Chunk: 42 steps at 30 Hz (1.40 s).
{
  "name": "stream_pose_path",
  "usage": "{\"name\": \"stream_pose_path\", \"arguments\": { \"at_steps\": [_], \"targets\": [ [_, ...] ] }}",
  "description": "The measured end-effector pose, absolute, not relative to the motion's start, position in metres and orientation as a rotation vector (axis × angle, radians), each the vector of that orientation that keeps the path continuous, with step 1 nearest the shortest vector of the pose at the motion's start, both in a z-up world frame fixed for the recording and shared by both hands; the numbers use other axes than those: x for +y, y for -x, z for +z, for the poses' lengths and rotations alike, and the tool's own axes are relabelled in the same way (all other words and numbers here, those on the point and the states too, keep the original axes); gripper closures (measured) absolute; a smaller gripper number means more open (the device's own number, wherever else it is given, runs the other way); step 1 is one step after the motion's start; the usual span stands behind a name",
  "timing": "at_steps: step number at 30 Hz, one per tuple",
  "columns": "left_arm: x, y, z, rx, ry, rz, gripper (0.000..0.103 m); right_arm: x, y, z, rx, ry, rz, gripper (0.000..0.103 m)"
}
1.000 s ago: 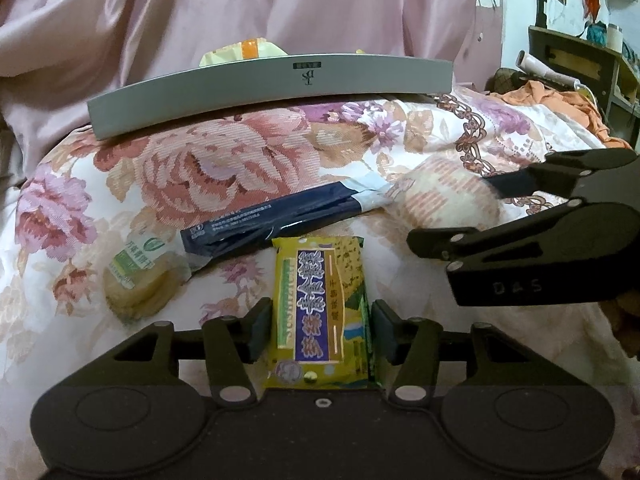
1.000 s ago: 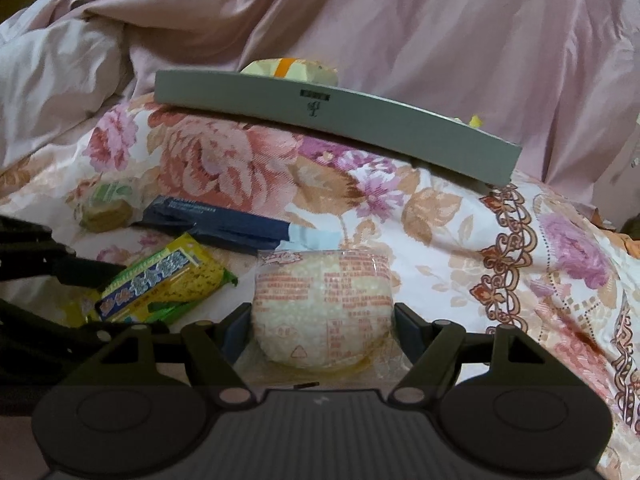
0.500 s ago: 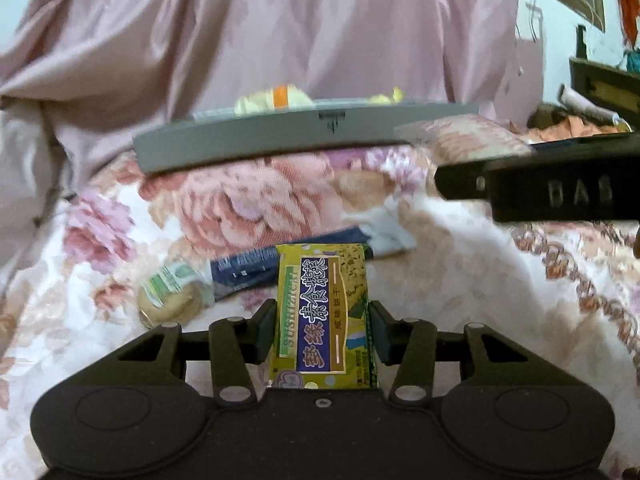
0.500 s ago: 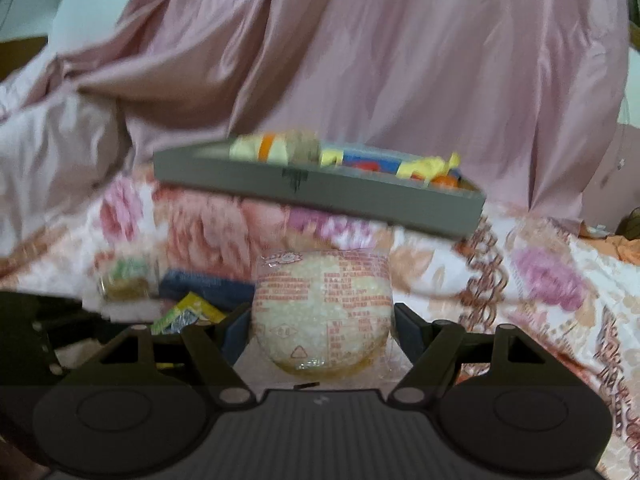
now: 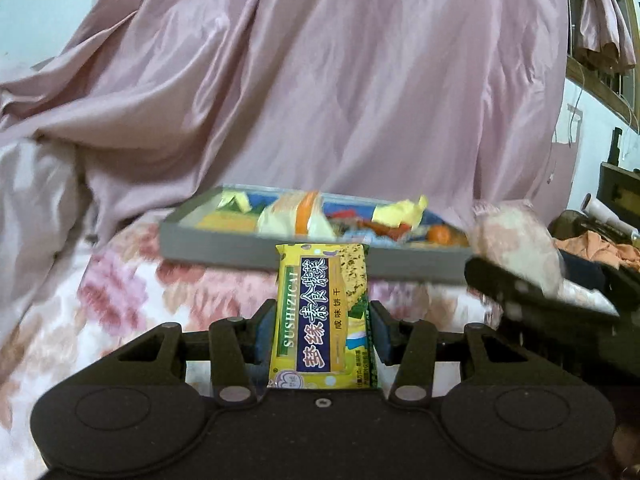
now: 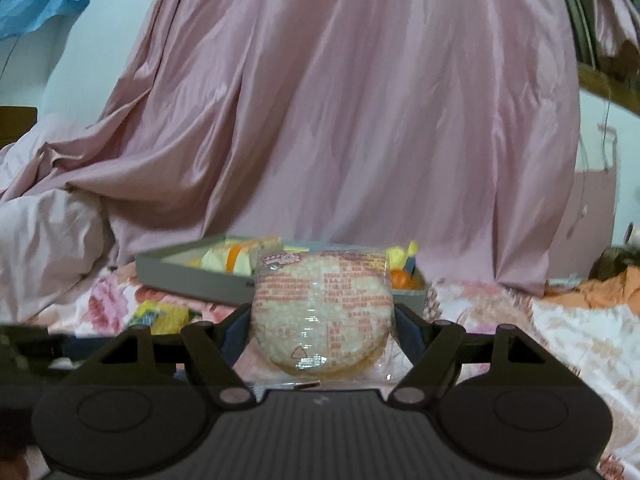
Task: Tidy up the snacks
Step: 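Lift and carry the biscuit pack and rice cracker over the grey tray with both tools, then release the biscuit pack and rice cracker into the tray with both tools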
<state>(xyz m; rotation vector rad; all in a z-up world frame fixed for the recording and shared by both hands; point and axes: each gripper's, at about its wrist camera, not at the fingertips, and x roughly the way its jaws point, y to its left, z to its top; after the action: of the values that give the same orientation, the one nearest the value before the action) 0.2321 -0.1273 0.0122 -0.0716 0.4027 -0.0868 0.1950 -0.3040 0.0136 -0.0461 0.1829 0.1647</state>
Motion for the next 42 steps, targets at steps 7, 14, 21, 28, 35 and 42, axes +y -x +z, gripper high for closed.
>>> {"name": "stream_pose_path", "arguments": {
  "at_steps": [7,14,21,28,35,42],
  "targets": [
    [-0.141,-0.288,0.056,0.297,-0.022,-0.115,0.053,-0.308,-0.209,0.013,0.012,0.086,0.132,0.025],
    [-0.161,-0.35,0.067,0.282,-0.006,-0.128,0.053,-0.329,-0.258,0.021,-0.045,-0.041,0.042,0.025],
    [-0.181,-0.399,0.052,0.328,0.016,-0.139,0.053,-0.337,-0.295,0.013,-0.032,-0.048,0.059,0.025],
    [-0.186,-0.415,0.03,0.381,0.006,-0.119,0.053,-0.34,-0.318,-0.001,0.056,-0.101,0.017,0.025],
    [-0.172,-0.419,0.022,0.425,0.084,-0.085,0.053,-0.339,-0.328,-0.007,0.089,-0.126,0.029,0.025],
    [-0.165,-0.42,0.023,0.443,0.142,-0.077,0.048,-0.339,-0.33,-0.006,0.112,-0.132,0.055,0.025]
  ]
}}
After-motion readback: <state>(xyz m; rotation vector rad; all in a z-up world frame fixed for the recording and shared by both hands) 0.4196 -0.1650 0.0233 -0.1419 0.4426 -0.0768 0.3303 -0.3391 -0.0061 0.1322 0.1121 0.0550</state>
